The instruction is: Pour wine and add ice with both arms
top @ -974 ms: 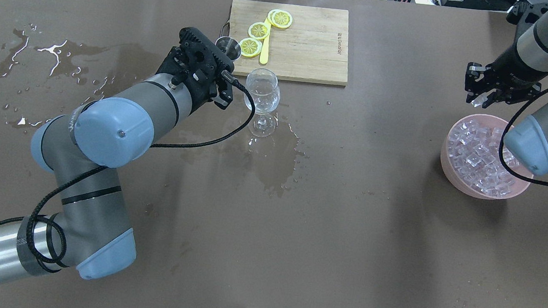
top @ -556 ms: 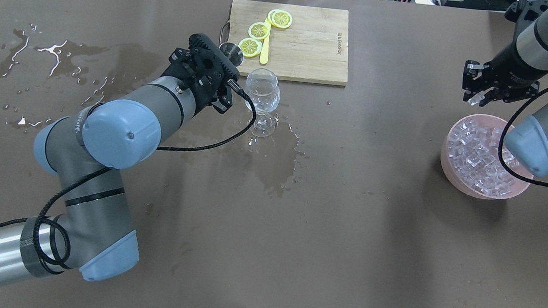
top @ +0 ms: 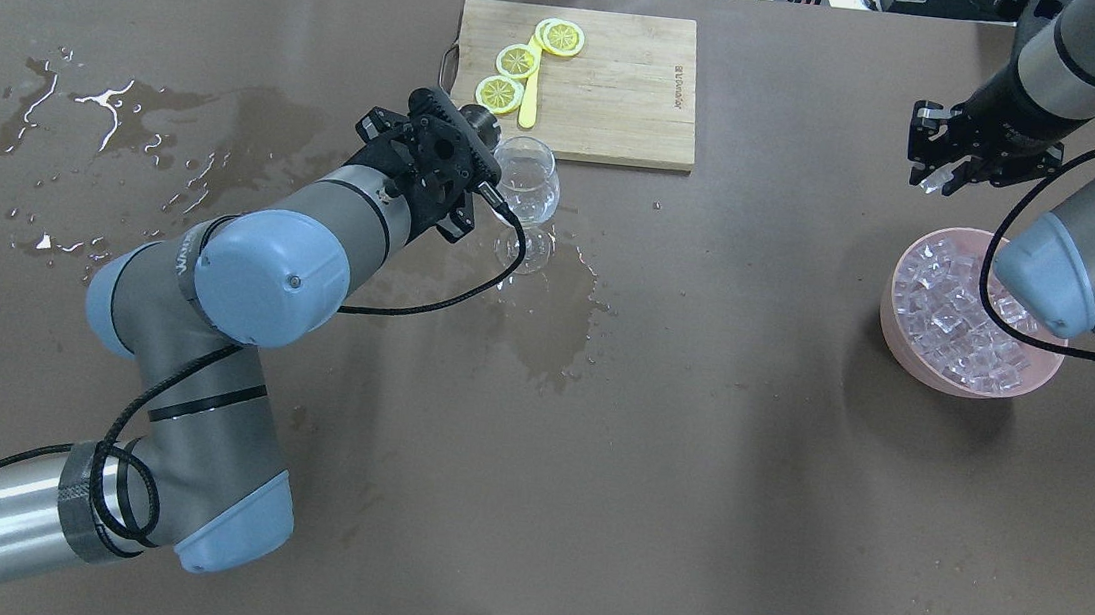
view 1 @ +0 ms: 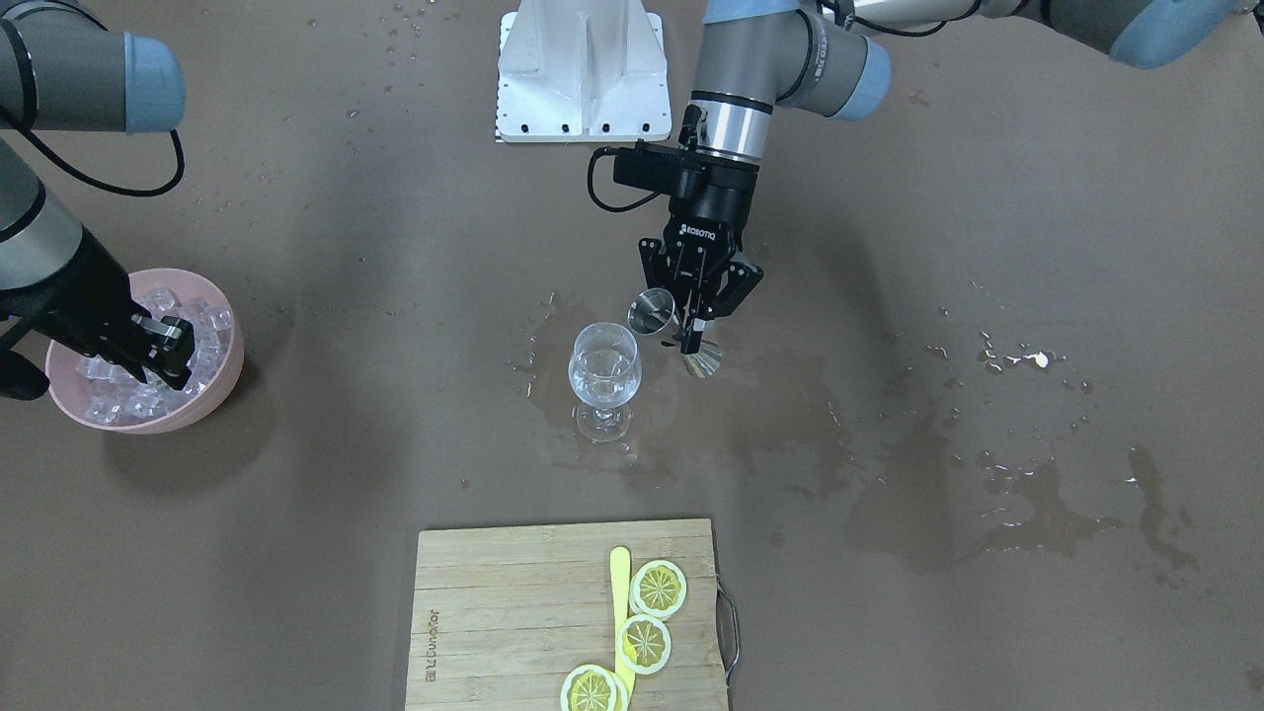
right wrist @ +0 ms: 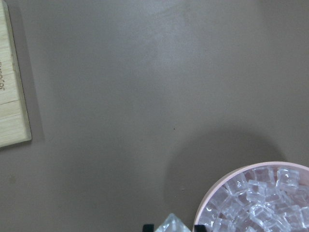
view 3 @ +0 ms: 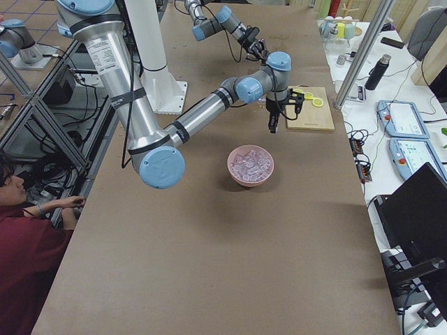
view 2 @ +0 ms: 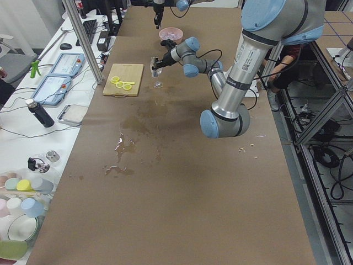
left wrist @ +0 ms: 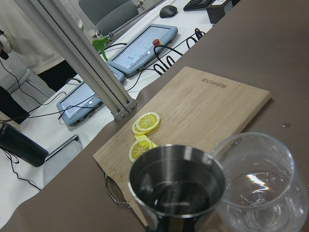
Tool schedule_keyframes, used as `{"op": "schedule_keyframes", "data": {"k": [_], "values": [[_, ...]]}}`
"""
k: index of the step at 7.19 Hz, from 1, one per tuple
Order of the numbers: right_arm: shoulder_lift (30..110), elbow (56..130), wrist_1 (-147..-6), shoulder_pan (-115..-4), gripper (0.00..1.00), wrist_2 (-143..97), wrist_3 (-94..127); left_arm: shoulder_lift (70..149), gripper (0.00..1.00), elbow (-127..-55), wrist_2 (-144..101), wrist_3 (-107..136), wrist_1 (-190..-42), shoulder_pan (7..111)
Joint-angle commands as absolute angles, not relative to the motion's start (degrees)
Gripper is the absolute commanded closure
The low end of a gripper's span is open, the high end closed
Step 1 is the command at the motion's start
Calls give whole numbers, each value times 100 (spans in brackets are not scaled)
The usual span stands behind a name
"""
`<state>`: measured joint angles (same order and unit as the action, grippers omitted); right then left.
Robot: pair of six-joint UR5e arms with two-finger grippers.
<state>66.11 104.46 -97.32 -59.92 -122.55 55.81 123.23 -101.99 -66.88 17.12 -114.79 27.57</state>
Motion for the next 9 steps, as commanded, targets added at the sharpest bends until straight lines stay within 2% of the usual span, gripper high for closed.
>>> {"op": "schedule_keyframes", "data": {"k": [1, 9], "values": [[6381, 10468, -10028, -5985, 80, -12252, 5581, 12497, 100, -10178, -6688, 1513, -11094, 2751], [6232, 10477, -10037, -5985, 80, -12278, 5731, 12954, 100, -10169, -6328, 651, -9995, 2760]]}}
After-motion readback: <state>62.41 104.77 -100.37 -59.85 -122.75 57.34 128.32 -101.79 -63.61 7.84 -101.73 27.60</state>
